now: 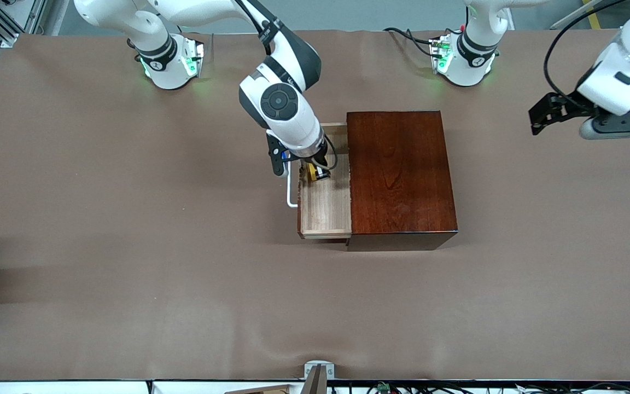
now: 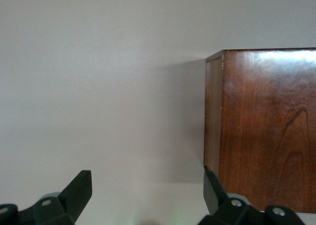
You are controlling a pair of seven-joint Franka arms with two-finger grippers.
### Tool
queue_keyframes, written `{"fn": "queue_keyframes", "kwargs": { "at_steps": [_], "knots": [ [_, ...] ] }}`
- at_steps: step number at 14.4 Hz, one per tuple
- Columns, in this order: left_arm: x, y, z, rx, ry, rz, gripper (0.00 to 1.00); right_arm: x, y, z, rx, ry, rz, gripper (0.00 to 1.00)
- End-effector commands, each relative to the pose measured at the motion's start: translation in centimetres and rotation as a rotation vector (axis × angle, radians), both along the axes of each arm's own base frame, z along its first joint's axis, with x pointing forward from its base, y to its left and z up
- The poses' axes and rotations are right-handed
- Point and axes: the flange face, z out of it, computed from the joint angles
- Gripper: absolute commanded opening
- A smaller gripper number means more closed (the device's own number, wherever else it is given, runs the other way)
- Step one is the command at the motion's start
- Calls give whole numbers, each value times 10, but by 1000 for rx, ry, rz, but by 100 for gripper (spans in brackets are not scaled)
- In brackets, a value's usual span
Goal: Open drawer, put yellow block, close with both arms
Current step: 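Lower the cube into the drawer while the left gripper reaches the box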
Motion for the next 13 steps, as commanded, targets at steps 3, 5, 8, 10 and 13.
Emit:
{"fn": "queue_keyframes", "kwargs": {
  "at_steps": [3, 5, 8, 10, 13],
  "knots": [
    [-4, -55, -8, -17, 1, 2, 100, 5, 3, 4, 4, 7, -34, 96],
    [-3, -81, -17, -19, 16, 8, 100, 12, 0, 17, 16, -5, -43, 100],
    [-1, -116, -31, -31, 26, -20, 100, 30, -8, 45, 17, 12, -51, 100],
    [2, -142, -44, -47, 41, -3, 100, 48, -24, 66, 6, 20, -56, 100],
    [4, -192, -72, -76, 51, 87, 100, 72, -60, 87, -6, 32, -40, 100]
  ]
}}
